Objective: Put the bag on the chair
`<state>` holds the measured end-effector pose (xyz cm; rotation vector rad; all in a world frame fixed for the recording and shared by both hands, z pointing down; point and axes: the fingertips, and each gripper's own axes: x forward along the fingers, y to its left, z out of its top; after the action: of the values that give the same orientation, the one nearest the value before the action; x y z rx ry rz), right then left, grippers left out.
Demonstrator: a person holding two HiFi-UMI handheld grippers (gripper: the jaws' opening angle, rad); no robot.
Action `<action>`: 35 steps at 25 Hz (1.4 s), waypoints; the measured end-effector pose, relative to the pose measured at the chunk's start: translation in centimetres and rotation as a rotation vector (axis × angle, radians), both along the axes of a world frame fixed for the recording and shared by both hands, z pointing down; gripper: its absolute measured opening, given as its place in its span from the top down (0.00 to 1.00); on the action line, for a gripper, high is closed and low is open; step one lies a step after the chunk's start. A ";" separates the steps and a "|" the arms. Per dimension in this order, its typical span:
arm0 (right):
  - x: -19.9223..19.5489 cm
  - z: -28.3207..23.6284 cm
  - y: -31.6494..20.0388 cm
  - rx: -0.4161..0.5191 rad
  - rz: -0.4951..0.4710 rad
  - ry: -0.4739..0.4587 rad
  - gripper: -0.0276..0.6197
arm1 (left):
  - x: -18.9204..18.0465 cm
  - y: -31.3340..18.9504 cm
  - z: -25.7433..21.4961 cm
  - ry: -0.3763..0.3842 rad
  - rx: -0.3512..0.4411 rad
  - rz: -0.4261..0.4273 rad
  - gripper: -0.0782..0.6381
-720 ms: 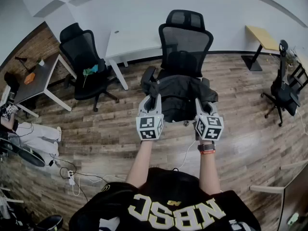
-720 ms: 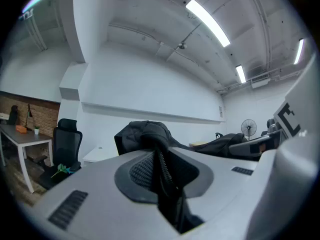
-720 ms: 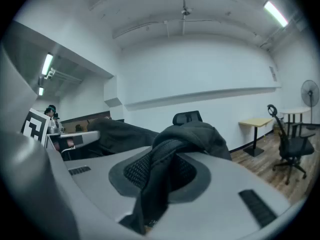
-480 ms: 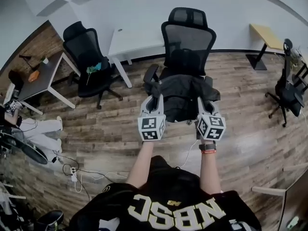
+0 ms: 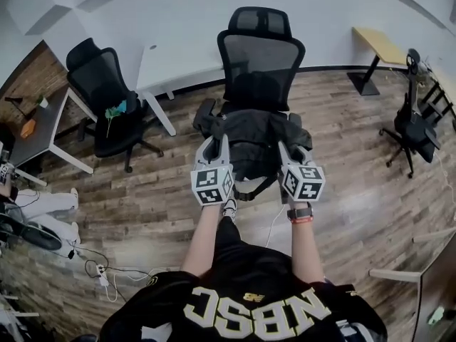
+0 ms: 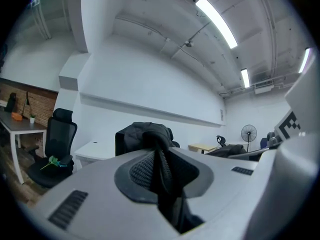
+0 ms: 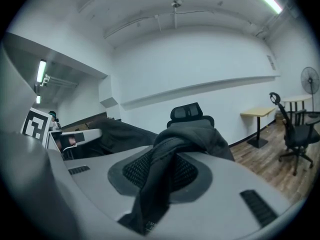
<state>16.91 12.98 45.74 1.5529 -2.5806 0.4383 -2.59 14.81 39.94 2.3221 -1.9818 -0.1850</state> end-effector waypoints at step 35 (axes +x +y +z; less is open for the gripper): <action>-8.9 0.9 -30.2 -0.078 0.173 -0.101 0.80 | -8.5 -32.9 2.8 0.066 -0.084 0.210 0.79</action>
<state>8.01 -17.17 46.61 1.7773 -2.4758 0.6414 -11.06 -18.13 42.73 2.4149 -1.6688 -0.1574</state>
